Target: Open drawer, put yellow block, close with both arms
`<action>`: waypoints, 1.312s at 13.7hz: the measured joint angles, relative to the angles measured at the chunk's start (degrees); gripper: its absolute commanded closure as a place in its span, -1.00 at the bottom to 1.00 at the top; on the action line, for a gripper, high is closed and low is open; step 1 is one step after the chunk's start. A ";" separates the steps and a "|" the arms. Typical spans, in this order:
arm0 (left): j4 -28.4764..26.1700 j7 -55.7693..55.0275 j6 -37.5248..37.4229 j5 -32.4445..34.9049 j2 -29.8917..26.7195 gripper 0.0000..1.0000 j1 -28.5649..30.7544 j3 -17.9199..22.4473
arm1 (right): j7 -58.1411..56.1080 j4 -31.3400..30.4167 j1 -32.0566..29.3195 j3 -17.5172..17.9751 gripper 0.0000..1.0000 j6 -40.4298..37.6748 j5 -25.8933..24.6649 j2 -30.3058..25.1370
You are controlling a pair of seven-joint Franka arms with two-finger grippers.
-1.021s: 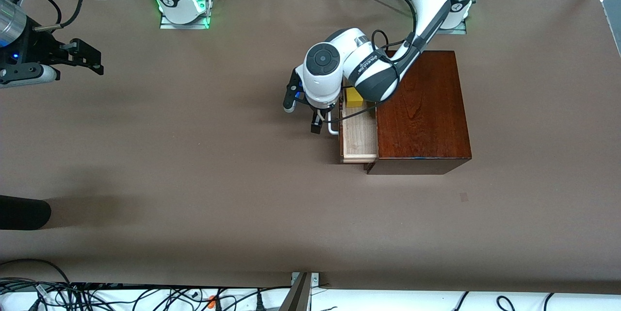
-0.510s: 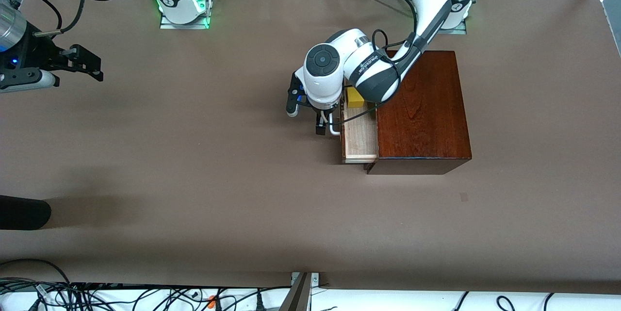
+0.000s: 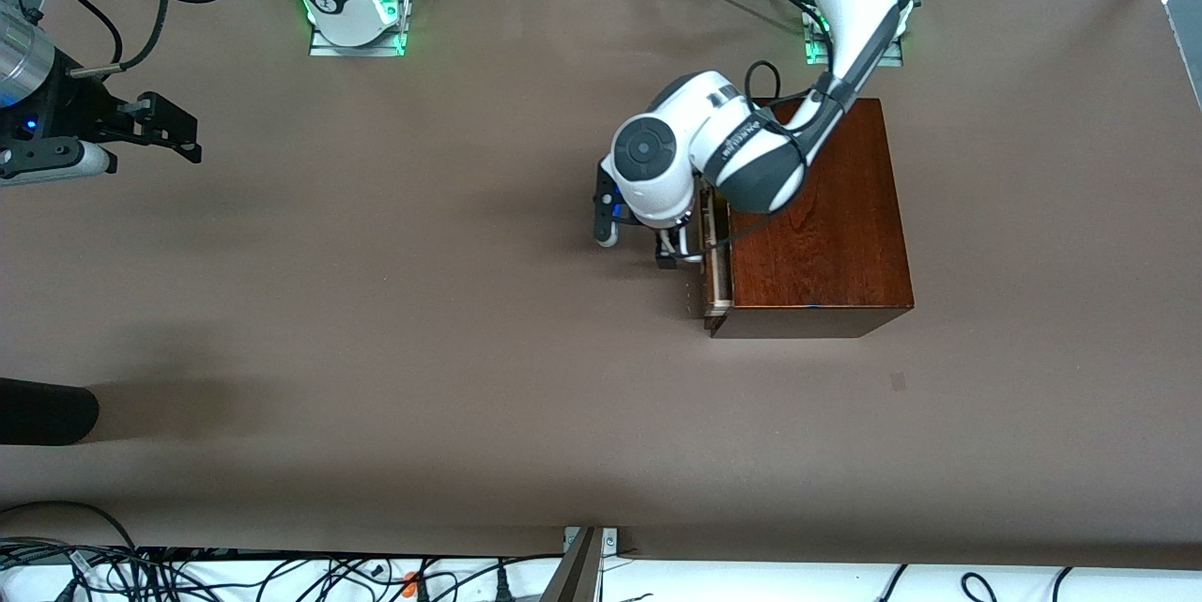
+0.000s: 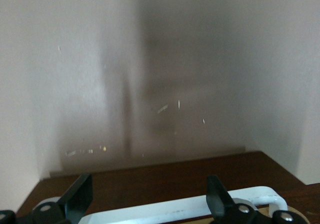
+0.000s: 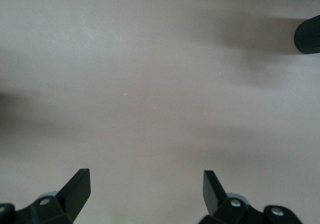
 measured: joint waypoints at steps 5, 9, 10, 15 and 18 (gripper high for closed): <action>-0.25 -0.12 -1.03 0.04 -0.42 -1.00 2.19 -0.20 | 0.00 0.01 0.00 0.02 -1.00 0.02 0.00 0.00; 0.06 -3.71 -1.01 -0.57 -1.63 -1.00 2.52 -0.61 | 0.00 0.01 0.00 0.02 -1.00 0.03 0.00 0.00; 0.21 -6.50 -1.21 -2.15 -3.03 -1.00 2.84 -0.92 | 0.00 0.01 0.00 0.02 -1.00 0.03 0.00 0.00; 2.19 -28.28 -14.25 -8.36 -13.76 -1.00 4.89 -1.05 | 0.00 0.04 0.00 0.02 -1.00 0.04 0.00 0.01; 3.30 -37.69 -18.07 -8.37 -18.10 -1.00 10.40 -0.35 | 0.00 0.05 0.00 0.02 -1.00 0.05 0.00 0.01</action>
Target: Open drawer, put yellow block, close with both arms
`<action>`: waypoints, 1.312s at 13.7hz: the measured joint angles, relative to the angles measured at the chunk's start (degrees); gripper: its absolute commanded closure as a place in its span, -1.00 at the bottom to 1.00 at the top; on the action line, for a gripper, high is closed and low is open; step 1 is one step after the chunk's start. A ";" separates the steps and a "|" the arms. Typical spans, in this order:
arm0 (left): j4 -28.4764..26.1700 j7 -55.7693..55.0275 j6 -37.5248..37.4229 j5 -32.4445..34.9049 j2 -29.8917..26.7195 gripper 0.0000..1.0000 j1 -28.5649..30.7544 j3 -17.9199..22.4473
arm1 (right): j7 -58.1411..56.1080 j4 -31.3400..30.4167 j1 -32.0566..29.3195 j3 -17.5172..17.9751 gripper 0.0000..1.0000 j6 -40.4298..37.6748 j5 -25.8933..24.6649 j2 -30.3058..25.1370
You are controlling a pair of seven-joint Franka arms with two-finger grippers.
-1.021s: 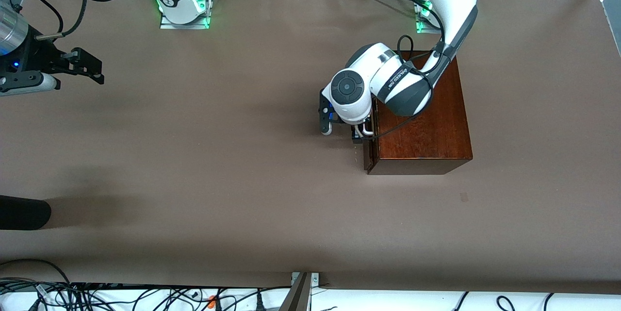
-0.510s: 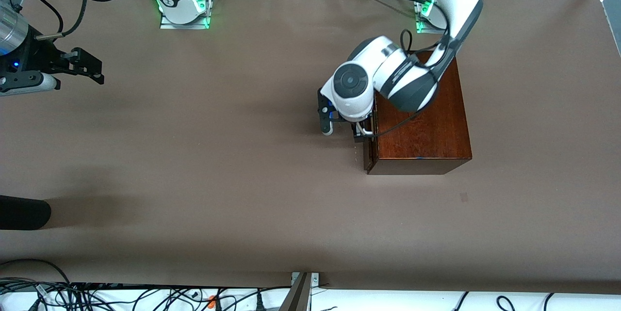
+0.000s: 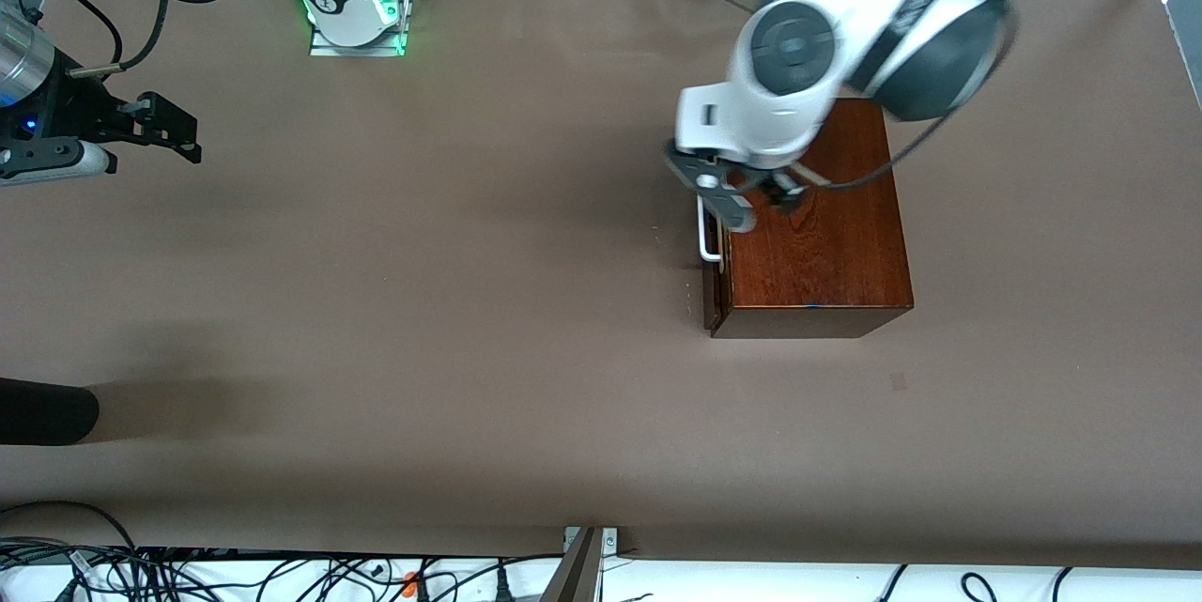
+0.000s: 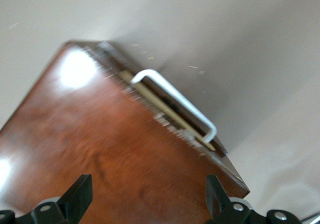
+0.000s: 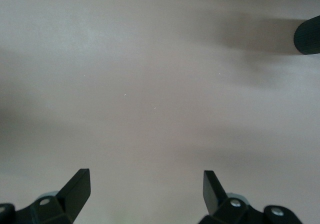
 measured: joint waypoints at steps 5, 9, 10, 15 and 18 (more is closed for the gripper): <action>1.57 -12.08 -1.58 -0.34 -5.94 -1.00 8.70 4.29 | 0.00 0.01 0.00 0.00 -1.00 0.00 0.00 0.00; -5.73 -14.46 1.64 -4.69 -14.26 -1.00 9.56 13.62 | 0.00 0.01 0.00 0.00 -1.00 0.00 0.00 0.00; -9.90 -14.48 3.24 -6.86 -17.44 -1.00 9.55 15.37 | 0.00 0.01 0.00 0.00 -1.00 0.00 0.00 0.00; -19.84 -10.93 4.13 -9.87 -24.25 -1.00 9.80 20.07 | 0.00 0.01 0.00 0.00 -1.00 0.01 0.00 0.00; -16.30 -10.91 2.45 -9.87 -21.28 -1.00 9.72 19.66 | 0.00 0.01 0.00 0.00 -1.00 0.01 0.00 0.00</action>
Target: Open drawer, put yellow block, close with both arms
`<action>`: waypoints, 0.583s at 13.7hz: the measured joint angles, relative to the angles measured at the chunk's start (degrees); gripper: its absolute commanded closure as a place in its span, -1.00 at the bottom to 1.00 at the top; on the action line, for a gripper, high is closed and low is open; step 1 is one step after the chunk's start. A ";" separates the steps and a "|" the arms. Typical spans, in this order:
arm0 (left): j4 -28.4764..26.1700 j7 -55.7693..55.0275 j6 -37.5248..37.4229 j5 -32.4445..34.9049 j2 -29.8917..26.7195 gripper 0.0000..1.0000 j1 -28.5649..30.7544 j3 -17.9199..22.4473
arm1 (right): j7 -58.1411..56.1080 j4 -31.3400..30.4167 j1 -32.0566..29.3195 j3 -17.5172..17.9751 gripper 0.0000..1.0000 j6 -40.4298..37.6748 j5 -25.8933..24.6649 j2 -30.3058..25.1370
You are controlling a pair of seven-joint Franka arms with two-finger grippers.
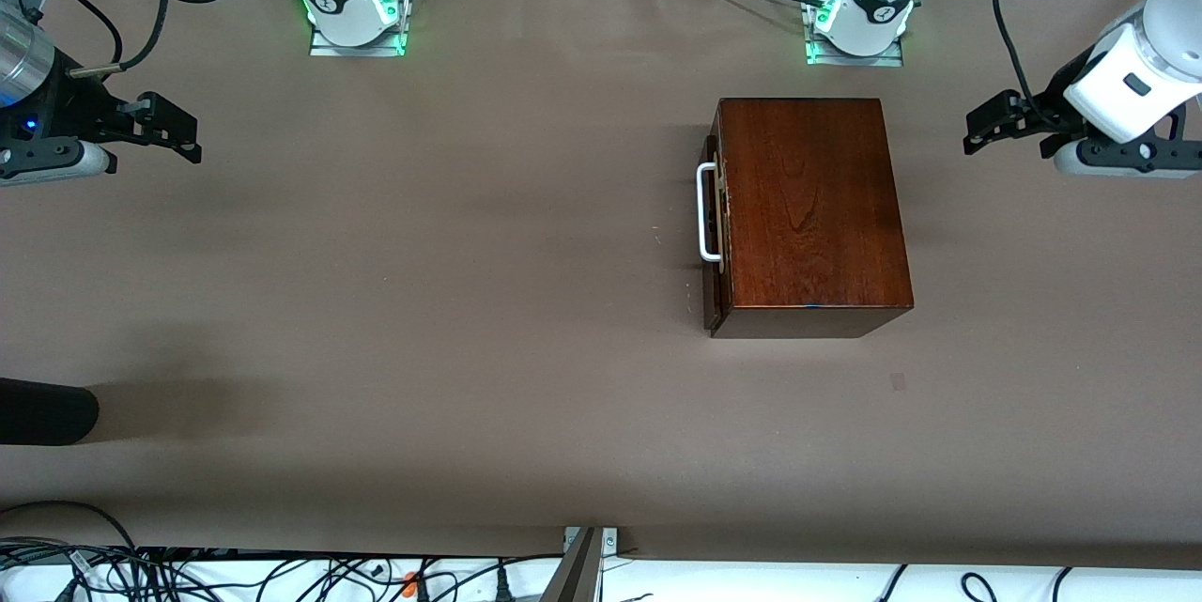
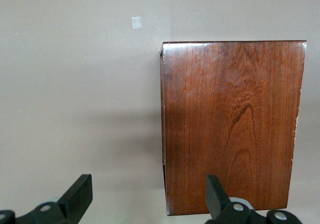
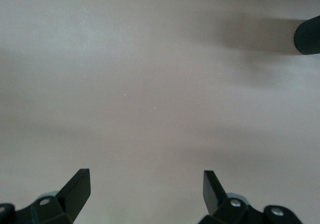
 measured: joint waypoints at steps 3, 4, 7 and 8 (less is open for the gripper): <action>1.75 0.03 -0.70 0.00 1.54 -1.00 -0.26 -0.35 | 0.00 0.00 0.00 0.00 -1.00 0.00 0.00 0.00; 1.90 0.03 -0.76 0.00 1.60 -1.00 -0.40 -0.39 | 0.00 0.00 0.00 0.00 -1.00 0.00 0.00 0.00; 2.18 0.03 -1.10 0.00 1.59 -1.00 -0.52 -0.39 | 0.00 0.00 0.00 0.00 -1.00 0.00 0.00 0.00; 2.27 0.03 -1.18 0.00 1.59 -1.00 -0.52 -0.38 | 0.00 0.00 0.00 0.00 -1.00 0.00 0.00 0.00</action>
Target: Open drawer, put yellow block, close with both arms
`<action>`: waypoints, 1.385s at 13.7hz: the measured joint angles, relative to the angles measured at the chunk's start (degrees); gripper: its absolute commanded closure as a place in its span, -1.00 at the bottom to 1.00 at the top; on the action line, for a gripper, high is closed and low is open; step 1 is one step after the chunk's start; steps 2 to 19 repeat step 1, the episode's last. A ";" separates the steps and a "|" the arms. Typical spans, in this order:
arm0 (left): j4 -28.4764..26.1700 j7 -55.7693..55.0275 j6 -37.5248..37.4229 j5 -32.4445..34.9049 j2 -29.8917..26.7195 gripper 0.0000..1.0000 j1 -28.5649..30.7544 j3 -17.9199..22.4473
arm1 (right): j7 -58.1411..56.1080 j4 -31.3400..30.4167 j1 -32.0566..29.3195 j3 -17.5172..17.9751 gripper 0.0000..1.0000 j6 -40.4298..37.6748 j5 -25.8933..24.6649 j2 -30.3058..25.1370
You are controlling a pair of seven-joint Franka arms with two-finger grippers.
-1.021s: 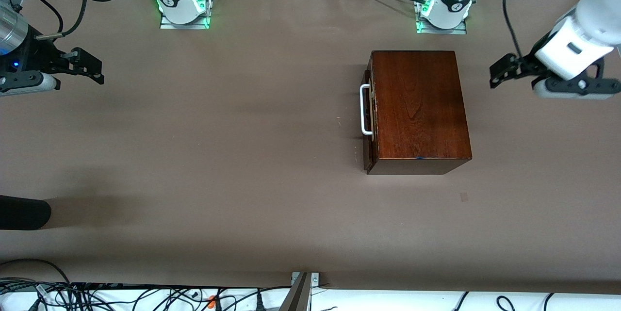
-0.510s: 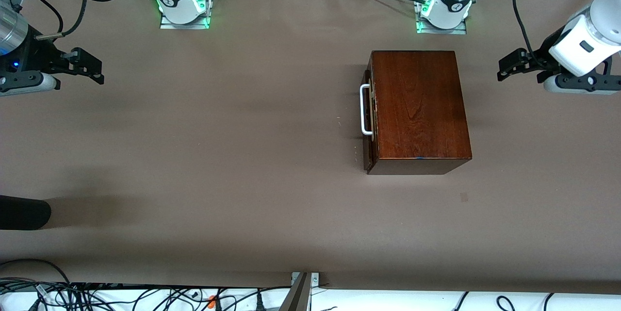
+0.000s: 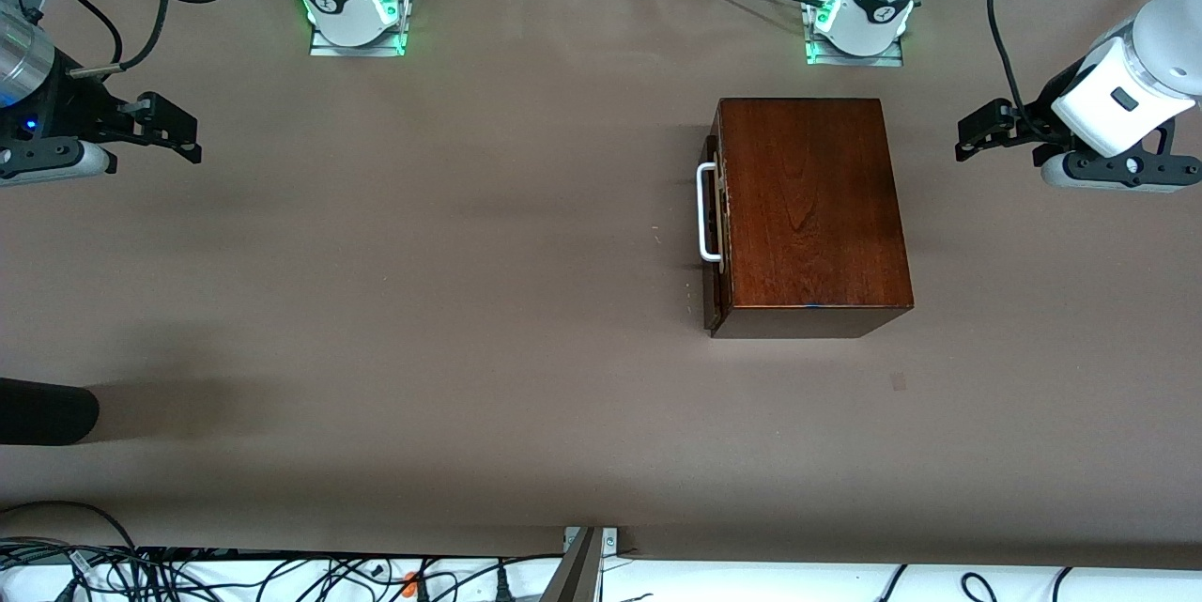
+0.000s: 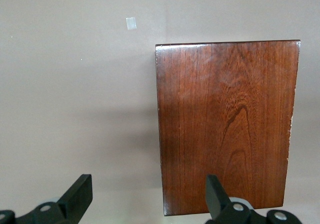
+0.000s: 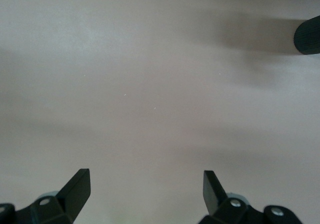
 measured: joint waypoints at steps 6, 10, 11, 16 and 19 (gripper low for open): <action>0.07 0.00 -0.12 0.00 0.00 -1.00 0.00 0.00 | 0.00 0.00 0.00 0.00 -1.00 0.00 0.00 0.00; 0.07 0.00 -0.12 0.00 0.00 -1.00 0.00 0.00 | 0.00 0.00 0.00 0.00 -1.00 0.00 0.00 0.00; 0.07 0.00 -0.12 0.00 0.00 -1.00 0.00 0.00 | 0.00 0.00 0.00 0.00 -1.00 0.00 0.00 0.00; 0.07 0.00 -0.12 0.00 0.00 -1.00 0.00 0.00 | 0.00 0.00 0.00 0.00 -1.00 0.00 0.00 0.00; 0.07 0.00 -0.12 0.00 0.00 -1.00 0.00 0.00 | 0.00 0.00 0.00 0.00 -1.00 0.00 0.00 0.00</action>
